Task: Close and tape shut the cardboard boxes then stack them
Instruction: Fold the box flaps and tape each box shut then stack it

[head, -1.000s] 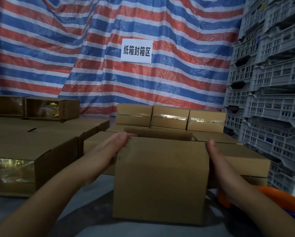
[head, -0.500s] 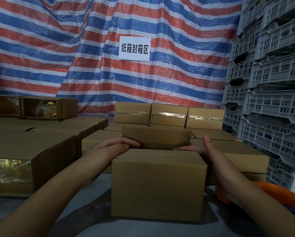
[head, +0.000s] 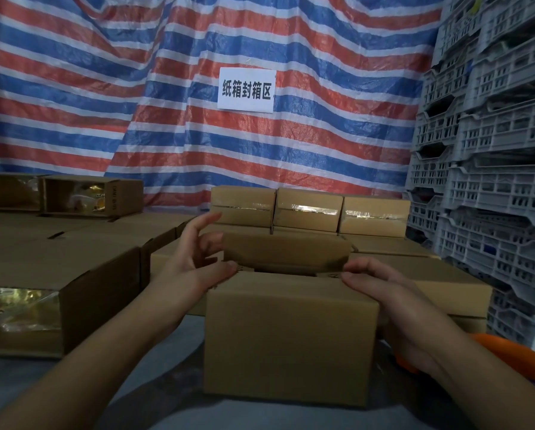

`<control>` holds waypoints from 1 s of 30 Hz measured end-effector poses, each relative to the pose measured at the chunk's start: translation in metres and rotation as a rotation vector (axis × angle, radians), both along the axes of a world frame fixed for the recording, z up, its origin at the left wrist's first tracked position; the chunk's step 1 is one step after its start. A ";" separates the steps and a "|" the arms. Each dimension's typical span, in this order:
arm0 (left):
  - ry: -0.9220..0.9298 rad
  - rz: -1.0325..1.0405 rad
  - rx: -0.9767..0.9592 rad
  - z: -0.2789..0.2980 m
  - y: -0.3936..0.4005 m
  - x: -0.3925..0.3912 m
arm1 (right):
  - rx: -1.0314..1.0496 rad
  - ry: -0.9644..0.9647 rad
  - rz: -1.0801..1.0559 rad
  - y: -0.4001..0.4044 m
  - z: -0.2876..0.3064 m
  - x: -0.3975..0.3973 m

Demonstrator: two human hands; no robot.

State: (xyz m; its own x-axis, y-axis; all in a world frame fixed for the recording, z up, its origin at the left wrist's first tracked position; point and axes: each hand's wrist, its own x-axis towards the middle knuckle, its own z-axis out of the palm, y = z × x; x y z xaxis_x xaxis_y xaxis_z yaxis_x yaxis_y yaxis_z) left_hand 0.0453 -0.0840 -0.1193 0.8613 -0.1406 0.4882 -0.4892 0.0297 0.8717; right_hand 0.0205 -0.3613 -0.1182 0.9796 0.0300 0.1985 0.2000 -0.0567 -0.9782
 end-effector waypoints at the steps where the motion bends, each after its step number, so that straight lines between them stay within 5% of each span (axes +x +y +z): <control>1: -0.008 0.013 0.012 -0.001 0.001 0.001 | 0.033 0.004 -0.013 0.001 -0.002 0.000; 21: -0.016 0.109 0.211 0.000 0.004 0.005 | -0.216 -0.162 -0.039 0.002 0.003 -0.004; 25: 0.022 0.097 0.453 0.026 0.007 0.004 | -0.197 -0.164 -0.065 0.002 0.001 -0.005; 30: -0.172 0.141 0.898 0.049 -0.019 -0.015 | -0.162 -0.158 -0.066 0.006 0.000 -0.004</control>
State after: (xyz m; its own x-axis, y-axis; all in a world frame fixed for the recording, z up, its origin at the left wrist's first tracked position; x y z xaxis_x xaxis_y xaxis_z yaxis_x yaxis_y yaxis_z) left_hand 0.0298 -0.1029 -0.0699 0.8248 -0.4276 0.3699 -0.5620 -0.6915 0.4538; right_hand 0.0167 -0.3554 -0.1178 0.9377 0.0106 0.3474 0.3405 -0.2283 -0.9121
